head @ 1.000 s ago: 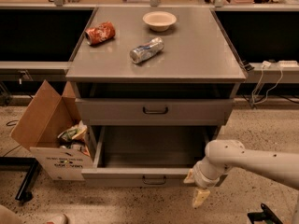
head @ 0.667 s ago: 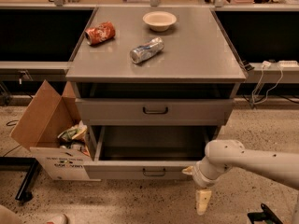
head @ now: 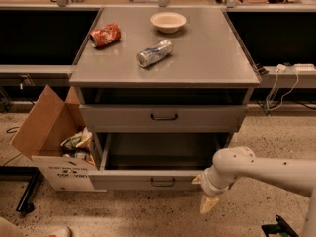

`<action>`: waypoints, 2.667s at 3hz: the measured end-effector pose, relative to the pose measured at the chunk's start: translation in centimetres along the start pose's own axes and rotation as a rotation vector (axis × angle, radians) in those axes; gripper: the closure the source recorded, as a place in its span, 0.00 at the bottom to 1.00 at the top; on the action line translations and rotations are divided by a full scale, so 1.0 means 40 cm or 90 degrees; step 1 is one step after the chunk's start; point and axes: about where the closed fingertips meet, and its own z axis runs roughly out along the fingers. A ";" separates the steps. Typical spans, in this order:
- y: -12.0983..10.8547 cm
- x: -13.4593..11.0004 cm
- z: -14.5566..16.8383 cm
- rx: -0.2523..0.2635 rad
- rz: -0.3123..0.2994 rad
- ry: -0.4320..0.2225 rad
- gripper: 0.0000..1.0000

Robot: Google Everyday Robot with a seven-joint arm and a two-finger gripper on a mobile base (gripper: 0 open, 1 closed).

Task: Close middle drawer

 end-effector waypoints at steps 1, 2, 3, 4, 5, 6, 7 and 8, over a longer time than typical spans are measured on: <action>-0.040 0.000 -0.002 0.031 0.005 0.016 0.50; -0.096 0.002 -0.008 0.061 0.025 0.025 0.73; -0.122 0.013 -0.009 0.079 0.048 0.034 0.96; -0.122 0.013 -0.009 0.079 0.048 0.034 0.00; -0.122 0.013 -0.009 0.079 0.048 0.034 0.00; -0.124 0.019 -0.003 0.089 0.044 0.042 0.27; -0.140 0.032 -0.002 0.111 0.040 0.050 0.50; -0.194 0.039 -0.004 0.138 0.031 0.057 0.73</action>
Offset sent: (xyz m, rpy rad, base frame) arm 0.0689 0.0034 0.0111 -0.0369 -0.1398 -0.1235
